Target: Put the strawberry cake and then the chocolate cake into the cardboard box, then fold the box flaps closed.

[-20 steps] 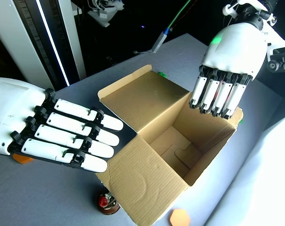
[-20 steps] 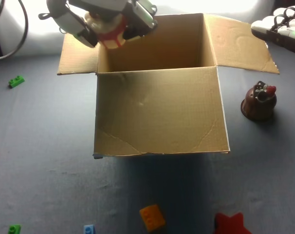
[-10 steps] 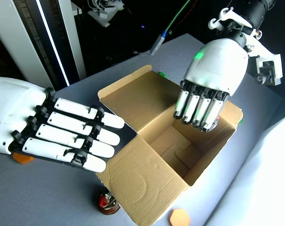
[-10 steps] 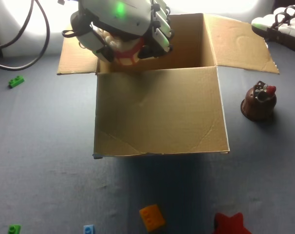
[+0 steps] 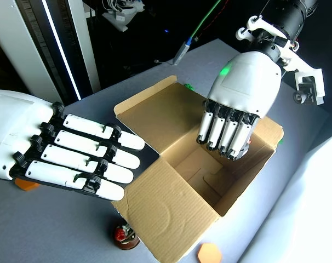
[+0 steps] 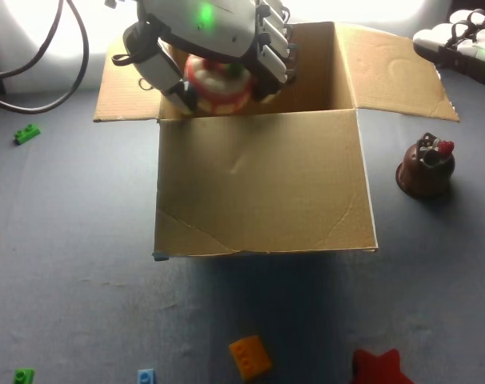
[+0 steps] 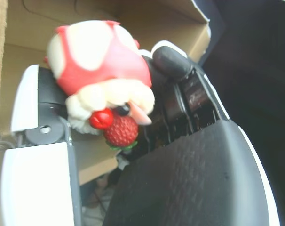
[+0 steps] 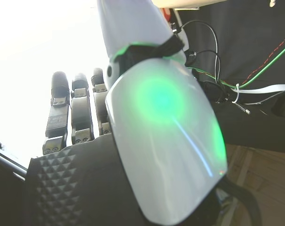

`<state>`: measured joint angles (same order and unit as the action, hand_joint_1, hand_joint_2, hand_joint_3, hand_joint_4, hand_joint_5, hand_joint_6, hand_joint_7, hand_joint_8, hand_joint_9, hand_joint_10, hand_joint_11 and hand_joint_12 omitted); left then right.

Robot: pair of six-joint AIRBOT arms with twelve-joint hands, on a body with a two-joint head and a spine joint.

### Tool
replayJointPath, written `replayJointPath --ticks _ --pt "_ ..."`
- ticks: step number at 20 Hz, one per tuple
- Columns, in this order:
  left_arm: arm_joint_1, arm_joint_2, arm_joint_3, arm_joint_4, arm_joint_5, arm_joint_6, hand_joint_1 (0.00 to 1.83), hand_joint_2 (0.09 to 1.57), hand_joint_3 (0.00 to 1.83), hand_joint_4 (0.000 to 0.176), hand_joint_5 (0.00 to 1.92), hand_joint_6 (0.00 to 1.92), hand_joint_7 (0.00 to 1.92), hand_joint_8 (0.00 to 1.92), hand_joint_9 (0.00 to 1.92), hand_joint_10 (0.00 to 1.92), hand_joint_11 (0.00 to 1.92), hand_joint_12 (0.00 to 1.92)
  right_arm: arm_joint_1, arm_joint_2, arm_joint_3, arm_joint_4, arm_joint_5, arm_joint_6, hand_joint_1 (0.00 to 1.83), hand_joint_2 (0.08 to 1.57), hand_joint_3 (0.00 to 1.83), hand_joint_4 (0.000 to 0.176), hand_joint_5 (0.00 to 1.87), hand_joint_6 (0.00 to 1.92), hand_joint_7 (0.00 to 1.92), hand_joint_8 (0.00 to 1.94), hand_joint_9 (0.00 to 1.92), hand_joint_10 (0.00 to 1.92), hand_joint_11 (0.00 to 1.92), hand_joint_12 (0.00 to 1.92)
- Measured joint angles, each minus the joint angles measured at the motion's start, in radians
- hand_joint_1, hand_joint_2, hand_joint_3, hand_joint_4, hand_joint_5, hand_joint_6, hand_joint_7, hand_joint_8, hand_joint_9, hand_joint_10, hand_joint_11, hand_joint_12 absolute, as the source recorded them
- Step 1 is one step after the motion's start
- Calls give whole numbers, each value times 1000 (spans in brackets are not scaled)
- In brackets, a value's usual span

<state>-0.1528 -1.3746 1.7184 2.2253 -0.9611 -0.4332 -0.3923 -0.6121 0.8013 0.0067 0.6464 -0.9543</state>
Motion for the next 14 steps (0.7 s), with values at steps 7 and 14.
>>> replayJointPath --ticks 7,14 --pt "-11 0 19 30 18 20 552 1042 0 56 41 1 152 0 264 15 0 1083 0 0 0 10 -16 0 1186 1052 0 20 16 4 66 1 64 5 0 434" --pt "-43 -1 49 58 22 37 573 1062 6 51 70 12 150 7 281 13 0 1043 1 -12 30 161 -134 86 1194 1047 0 11 59 9 81 2 84 7 0 582"
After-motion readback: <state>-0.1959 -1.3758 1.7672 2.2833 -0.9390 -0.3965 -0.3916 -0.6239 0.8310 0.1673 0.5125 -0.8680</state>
